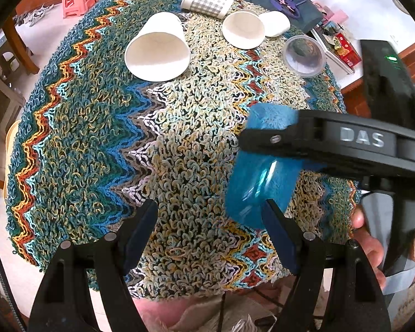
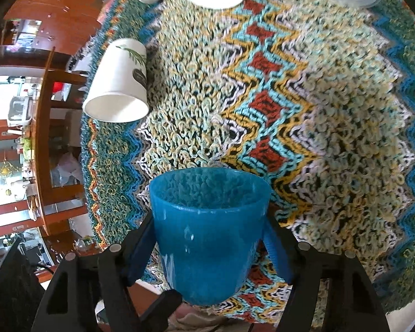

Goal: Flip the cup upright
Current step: 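Grasp the blue cup with the right tool while the left tool releases it, then rotate the blue cup upright with the right tool and lower it to the rug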

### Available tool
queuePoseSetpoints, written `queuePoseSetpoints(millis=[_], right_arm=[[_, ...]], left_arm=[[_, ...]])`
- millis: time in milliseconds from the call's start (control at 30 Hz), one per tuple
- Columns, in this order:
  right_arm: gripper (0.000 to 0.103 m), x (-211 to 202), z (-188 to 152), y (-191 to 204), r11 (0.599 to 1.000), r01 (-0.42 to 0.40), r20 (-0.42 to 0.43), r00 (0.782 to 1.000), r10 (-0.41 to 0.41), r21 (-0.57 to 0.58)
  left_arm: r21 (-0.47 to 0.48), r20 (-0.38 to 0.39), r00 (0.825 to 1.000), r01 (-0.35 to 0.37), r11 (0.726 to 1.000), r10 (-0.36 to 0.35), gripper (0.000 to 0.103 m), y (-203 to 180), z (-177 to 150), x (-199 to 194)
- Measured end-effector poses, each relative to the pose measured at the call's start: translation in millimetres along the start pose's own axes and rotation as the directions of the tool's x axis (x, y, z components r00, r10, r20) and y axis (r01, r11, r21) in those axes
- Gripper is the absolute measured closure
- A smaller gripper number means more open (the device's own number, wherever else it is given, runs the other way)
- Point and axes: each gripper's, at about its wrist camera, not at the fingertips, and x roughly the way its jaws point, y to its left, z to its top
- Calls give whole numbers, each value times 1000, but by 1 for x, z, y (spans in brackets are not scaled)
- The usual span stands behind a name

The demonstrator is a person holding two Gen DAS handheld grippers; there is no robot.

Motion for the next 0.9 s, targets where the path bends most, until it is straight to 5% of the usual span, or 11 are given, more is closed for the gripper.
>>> queuePoseSetpoints(millis=[133,233,367,633,733,900], right_arm=[[30,-26,-7,-4,999,23,126,992,-17,-47],[30,-48,-13,-6,994,60,253,967,-36,-87],[30,-70,-27,-5,979,136,422,905,-61,-151],[30,-73,-54,2,931,293,668,740,-78,-216],[30,-69,-57,-5,928,314,696,713,-90,-202],[30,-58,-66,-21,932,313,709,699,-95,-183]], left_arm=[[4,4,1000,-8,1000,8,23,-2,-1,-1],[4,8,1000,-16,1000,16,23,-5,-3,-1],[8,31,999,-26,1000,26,23,-8,-2,-4],[-18,96,995,-39,999,41,23,-11,-3,-13],[-20,108,993,-46,999,48,23,-13,-2,-13],[-13,139,989,-47,999,48,23,-19,-2,-19]])
